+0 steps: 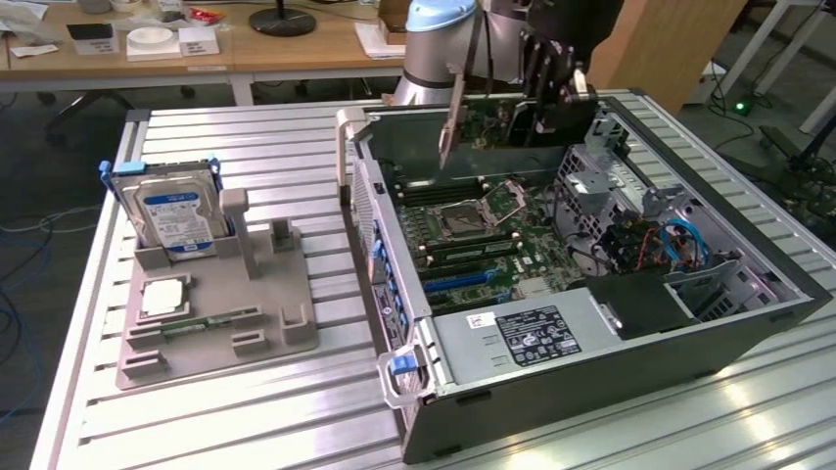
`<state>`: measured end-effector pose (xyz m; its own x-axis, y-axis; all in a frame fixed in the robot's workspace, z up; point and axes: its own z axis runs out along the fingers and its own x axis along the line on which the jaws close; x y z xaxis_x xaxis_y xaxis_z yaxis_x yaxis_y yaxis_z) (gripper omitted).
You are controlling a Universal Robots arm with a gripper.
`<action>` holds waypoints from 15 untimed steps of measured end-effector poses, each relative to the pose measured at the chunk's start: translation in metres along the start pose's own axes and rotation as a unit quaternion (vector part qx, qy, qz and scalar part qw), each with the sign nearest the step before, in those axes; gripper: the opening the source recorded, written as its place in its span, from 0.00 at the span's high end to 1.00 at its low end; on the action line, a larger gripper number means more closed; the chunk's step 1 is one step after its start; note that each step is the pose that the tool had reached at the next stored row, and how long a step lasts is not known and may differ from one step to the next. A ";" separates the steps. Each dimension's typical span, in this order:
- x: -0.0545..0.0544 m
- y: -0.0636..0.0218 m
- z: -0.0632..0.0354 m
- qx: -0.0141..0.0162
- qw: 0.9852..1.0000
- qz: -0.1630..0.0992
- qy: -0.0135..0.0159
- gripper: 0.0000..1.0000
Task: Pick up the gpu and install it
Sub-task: 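Insert the gpu into the slot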
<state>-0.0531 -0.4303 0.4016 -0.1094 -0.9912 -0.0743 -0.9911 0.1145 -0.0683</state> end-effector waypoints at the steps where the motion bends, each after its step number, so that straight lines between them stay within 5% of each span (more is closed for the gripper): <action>1: 0.000 0.0002 0.0018 -0.001 1.000 -0.001 0.000 0.72; 4: 0.001 0.0008 0.0068 -0.003 1.000 -0.004 0.000 0.72; 15: 0.000 0.0038 0.0189 -0.004 1.000 -0.014 0.000 0.72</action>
<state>-0.0554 -0.4285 0.3825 -0.0814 -0.9940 -0.0733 -0.9944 0.0860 -0.0620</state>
